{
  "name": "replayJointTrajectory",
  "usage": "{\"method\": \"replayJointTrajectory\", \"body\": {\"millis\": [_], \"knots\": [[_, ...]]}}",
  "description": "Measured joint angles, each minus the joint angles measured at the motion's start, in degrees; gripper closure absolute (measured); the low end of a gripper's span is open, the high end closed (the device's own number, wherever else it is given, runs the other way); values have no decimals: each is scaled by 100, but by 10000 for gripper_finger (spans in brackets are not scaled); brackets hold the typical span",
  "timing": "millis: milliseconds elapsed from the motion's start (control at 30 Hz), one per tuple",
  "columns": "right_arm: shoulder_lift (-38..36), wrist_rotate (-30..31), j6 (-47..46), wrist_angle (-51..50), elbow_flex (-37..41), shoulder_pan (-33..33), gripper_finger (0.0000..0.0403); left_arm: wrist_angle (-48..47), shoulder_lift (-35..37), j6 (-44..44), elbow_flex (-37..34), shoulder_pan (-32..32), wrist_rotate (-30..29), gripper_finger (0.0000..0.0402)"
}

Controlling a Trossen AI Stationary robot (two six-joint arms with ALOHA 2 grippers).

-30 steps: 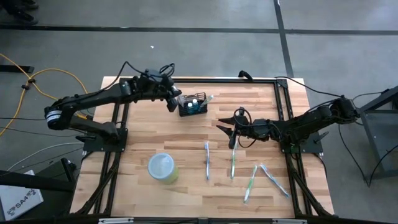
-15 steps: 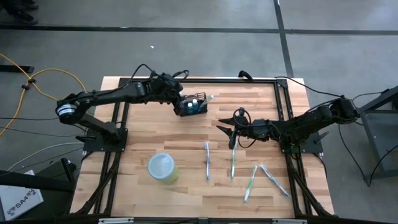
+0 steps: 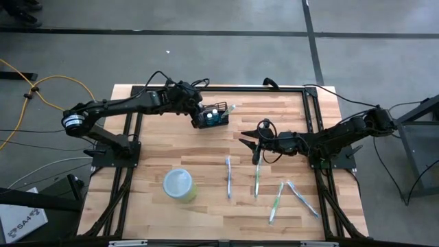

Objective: Pick & Place toothbrushing station
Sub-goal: Put the top blue toothbrush into the black mesh mesh organizer

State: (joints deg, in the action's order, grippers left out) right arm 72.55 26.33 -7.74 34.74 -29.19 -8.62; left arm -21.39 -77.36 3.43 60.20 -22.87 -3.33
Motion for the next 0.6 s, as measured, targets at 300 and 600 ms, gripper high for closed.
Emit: {"method": "replayJointTrajectory", "body": {"millis": [300,600], "knots": [[0,-265,-7,7,0,0,278,-2,0,-458,0,31,2,336],[0,-263,-23,9,0,-1,278,-66,0,-865,0,31,2,336]]}}
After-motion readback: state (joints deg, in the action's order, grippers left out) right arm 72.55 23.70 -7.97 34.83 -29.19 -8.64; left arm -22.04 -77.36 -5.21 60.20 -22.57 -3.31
